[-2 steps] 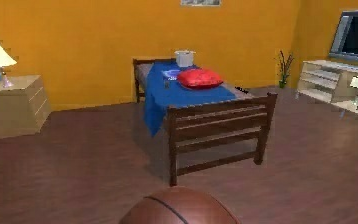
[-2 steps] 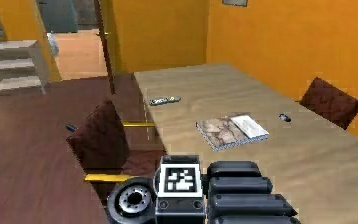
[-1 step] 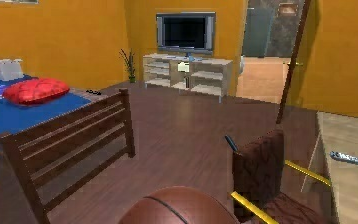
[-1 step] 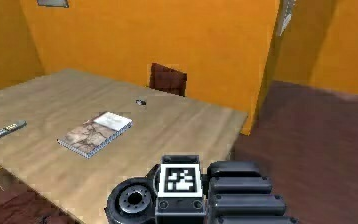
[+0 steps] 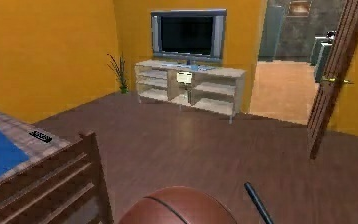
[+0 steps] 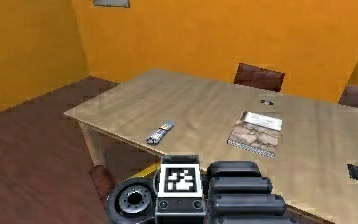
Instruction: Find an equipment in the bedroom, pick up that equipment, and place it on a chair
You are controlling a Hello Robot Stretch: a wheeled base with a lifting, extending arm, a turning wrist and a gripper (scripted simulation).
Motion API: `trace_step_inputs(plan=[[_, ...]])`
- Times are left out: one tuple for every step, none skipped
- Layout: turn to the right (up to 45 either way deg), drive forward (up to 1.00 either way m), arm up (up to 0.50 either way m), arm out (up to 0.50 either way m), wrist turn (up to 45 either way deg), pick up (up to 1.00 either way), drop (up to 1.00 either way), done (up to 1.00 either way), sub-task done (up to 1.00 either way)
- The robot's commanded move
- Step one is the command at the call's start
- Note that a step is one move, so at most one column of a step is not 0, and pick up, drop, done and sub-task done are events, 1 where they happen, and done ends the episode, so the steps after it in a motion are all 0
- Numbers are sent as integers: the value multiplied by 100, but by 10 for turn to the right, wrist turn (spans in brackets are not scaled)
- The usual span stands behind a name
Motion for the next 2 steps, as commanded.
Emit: trace_step_inputs(plan=[[120,0,0,0,0,0,0,0,0],[0,100,0,0,0,0,0,0,0]])
